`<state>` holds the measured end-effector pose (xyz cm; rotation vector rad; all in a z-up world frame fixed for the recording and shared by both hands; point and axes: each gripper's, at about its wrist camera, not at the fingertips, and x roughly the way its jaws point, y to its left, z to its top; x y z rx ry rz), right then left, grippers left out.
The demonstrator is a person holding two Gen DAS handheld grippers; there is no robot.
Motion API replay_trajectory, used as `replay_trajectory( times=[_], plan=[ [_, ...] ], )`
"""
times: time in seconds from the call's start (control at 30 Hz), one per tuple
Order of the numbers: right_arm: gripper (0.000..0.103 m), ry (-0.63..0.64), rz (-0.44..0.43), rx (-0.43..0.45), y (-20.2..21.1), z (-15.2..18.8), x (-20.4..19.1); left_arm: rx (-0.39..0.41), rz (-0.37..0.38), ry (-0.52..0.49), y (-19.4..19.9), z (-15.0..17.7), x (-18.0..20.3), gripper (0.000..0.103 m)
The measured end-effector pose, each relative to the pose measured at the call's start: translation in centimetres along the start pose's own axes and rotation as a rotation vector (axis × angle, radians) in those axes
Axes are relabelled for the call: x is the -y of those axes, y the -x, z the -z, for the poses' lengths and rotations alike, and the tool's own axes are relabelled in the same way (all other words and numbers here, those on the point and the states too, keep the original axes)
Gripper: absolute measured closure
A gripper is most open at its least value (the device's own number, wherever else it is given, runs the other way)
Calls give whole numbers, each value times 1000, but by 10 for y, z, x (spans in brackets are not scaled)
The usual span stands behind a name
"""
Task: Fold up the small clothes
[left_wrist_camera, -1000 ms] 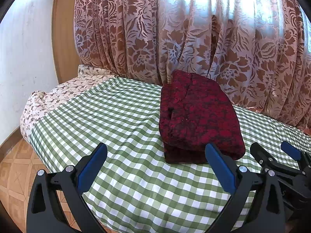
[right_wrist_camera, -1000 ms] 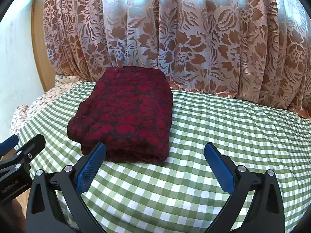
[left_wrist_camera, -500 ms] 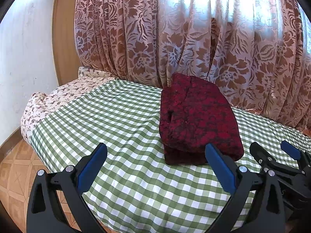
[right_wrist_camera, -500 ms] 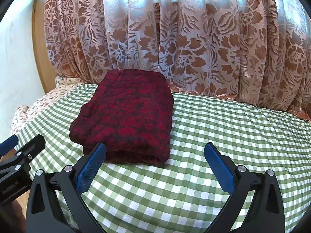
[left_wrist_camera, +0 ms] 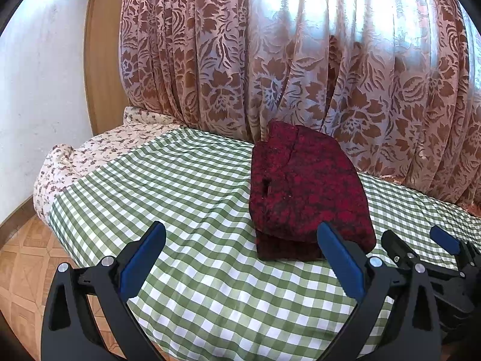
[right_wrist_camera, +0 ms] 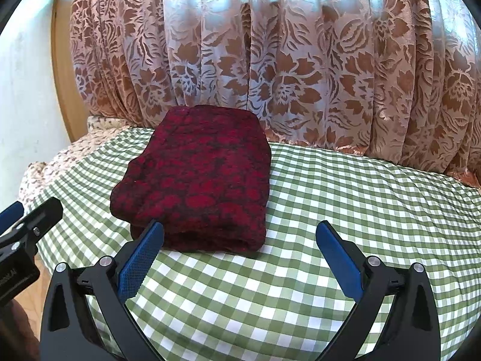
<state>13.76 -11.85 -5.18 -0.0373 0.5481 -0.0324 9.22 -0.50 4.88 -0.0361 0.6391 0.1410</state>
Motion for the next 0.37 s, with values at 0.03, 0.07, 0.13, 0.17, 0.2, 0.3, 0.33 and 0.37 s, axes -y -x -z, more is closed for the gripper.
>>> replay_trajectory(
  times=[0.03,0.07,0.13,0.17,0.2,0.3,0.33,0.37],
  plan=[
    [3,0,0,-2,-1,0,0,0,-4,-1,-1,0,0,3],
    [3,-2,0,-5,-1,0,0,-2,-5,-4,-2,1,0,3],
    [3,-3,1,-6,-2,1,0,-25,6,-6,-6,2,0,2],
    [3,-3,1,-7,-2,0,0,-32,3,4,-7,3,-1,2],
    [3,-6,1,-9,-2,0,0,-41,1,16,-9,5,-2,2],
    [3,-11,5,-14,-3,-1,1,-54,-12,29,-13,8,-4,2],
    [3,-9,10,-14,-3,-1,1,-55,-15,34,-14,9,-5,2],
    [3,-7,13,-14,-3,-1,1,-56,-16,41,-15,9,-7,2]
  ],
)
